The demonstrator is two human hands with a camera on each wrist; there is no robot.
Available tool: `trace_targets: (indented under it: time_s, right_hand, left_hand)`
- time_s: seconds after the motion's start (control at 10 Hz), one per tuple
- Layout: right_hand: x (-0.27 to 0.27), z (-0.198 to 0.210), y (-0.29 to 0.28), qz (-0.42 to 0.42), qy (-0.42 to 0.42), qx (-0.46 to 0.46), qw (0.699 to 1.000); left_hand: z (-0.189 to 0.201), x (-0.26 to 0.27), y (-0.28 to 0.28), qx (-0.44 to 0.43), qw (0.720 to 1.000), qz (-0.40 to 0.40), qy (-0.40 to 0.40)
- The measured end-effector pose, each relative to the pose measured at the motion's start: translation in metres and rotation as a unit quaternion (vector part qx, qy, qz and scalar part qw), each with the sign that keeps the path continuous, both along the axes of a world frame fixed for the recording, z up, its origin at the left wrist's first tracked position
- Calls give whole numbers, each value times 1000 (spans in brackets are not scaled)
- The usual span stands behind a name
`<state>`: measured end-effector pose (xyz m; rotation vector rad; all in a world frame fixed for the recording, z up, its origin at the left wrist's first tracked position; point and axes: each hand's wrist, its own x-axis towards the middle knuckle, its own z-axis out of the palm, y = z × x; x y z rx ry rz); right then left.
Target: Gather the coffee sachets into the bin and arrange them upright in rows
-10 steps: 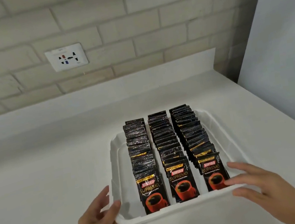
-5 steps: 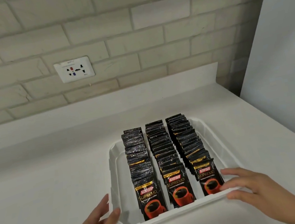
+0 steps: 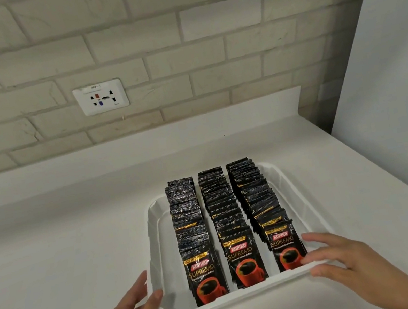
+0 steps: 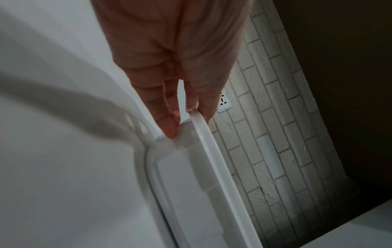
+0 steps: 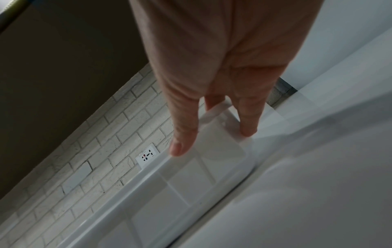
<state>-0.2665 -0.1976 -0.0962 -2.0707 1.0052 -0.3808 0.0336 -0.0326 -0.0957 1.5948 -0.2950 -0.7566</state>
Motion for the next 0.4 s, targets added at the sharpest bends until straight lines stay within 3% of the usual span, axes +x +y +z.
trace_targets:
  time_s: [0.2, 0.3, 0.4]
  right_hand:
    - [-2, 2, -1, 5, 19, 15, 1000]
    - [-9, 13, -3, 7, 19, 1, 1000]
    - [-22, 48, -9, -26, -15, -40, 999]
  left_hand:
    - [-6, 4, -2, -27, 997, 24, 69]
    - [-7, -6, 2, -21, 998, 20, 56]
    - [-9, 3, 0, -21, 998, 6, 66]
